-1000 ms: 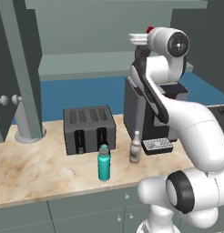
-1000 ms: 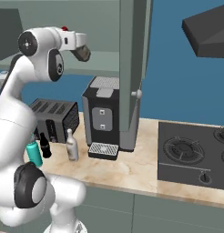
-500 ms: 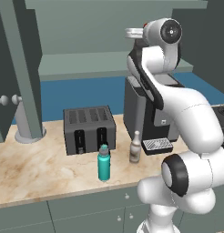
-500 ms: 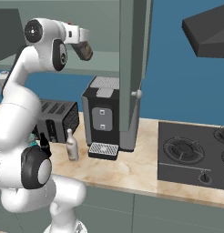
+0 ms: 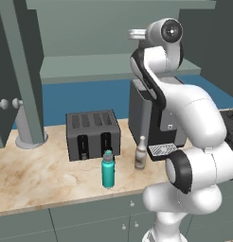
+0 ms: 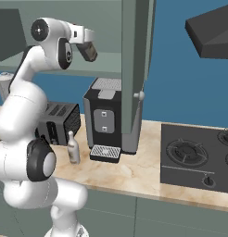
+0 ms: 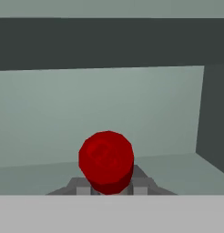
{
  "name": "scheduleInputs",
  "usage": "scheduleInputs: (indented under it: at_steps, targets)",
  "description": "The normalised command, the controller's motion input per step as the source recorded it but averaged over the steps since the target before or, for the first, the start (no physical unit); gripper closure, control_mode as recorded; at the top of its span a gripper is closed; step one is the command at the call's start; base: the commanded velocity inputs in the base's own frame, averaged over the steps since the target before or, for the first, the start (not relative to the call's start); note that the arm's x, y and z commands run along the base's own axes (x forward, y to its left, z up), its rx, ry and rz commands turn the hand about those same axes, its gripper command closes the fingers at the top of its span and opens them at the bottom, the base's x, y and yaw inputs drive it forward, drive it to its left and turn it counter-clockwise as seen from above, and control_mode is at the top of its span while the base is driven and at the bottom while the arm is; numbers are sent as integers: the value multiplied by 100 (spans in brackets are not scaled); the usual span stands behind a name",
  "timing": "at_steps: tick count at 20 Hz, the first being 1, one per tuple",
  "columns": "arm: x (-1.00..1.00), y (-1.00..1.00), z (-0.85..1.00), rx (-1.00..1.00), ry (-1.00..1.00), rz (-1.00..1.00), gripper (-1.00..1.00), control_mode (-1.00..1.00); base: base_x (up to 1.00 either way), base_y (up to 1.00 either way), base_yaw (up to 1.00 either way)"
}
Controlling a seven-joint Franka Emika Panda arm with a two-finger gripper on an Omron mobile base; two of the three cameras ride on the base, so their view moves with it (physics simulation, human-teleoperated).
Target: Sort all alcoholic drinks to one cabinet, and non-alcoholic drinks to the other.
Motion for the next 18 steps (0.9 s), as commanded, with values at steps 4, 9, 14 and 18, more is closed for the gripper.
scheduleInputs:
  at_steps: [4, 9, 14, 18]
  targets:
    - [24, -4, -7, 0, 0, -2, 100, -100, 0, 0, 0]
    - [24, -4, -8, 0, 0, -2, 100, -100, 0, 0, 0]
    - [19, -3, -7, 0, 1, -3, 100, -100, 0, 0, 0]
    - [13, -1, -8, 0, 3, -2, 100, -100, 0, 0, 0]
